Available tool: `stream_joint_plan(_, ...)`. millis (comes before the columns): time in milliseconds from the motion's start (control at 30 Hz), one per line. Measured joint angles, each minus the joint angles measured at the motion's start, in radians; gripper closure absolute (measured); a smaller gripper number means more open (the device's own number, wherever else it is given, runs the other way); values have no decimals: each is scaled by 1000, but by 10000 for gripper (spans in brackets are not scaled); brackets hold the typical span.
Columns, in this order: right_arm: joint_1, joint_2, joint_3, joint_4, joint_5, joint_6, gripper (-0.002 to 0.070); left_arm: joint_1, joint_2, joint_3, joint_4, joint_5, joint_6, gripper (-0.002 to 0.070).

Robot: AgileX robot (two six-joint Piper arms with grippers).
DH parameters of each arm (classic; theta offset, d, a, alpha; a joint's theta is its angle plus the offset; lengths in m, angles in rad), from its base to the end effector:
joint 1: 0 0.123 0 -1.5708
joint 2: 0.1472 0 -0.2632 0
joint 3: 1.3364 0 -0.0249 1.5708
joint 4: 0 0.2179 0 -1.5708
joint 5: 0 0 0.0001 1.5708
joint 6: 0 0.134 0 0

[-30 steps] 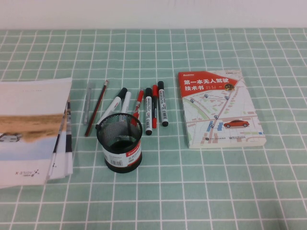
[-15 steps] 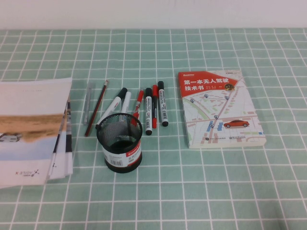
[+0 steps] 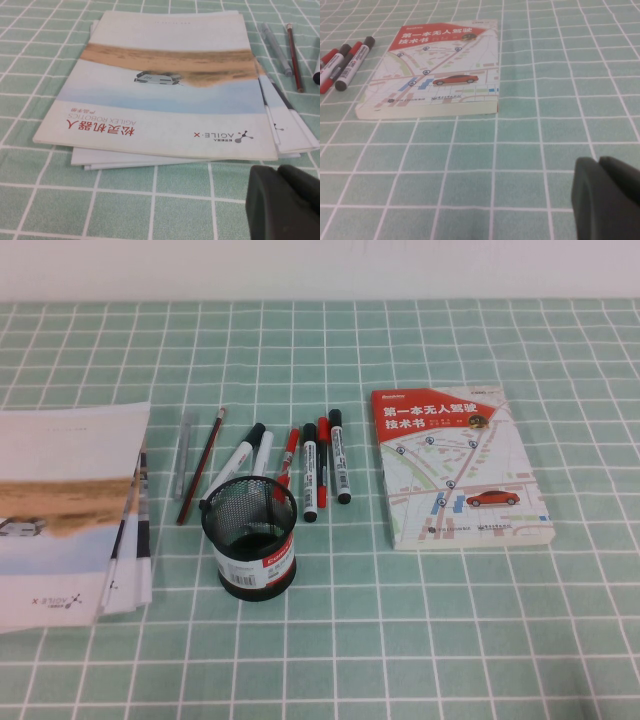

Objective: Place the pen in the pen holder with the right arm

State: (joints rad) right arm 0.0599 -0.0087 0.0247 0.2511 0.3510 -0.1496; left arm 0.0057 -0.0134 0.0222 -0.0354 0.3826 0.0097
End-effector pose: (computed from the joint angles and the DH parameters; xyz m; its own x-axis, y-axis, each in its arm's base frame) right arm 0.0827 0.0165 0.1640 -0.2772 0.0699 -0.9583 -0.1183 0.9873 0.1062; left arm 0.0823 -0.0013 0.1598 -0.2994 -0.0248 -0.9538 0.0000 0.9997 -0.0260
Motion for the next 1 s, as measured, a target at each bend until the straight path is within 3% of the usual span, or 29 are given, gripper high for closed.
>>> stream_joint_plan(233,0,0,0,28,-44,0,696,0,0,0,0,0,0,679)
stream_joint_plan(533,0,0,0,538,-225,0,696,0,0,0,0,0,0,679)
stream_joint_plan(667,0,0,0,606,-250,-2,696,0,0,0,0,0,0,679)
stream_joint_plan(833,0,42,-68,618,-113,-2,696,0,0,0,0,0,0,679)
stream_joint_plan(1000,0,288,-280,576,109,-2,696,0,0,0,0,0,0,679)
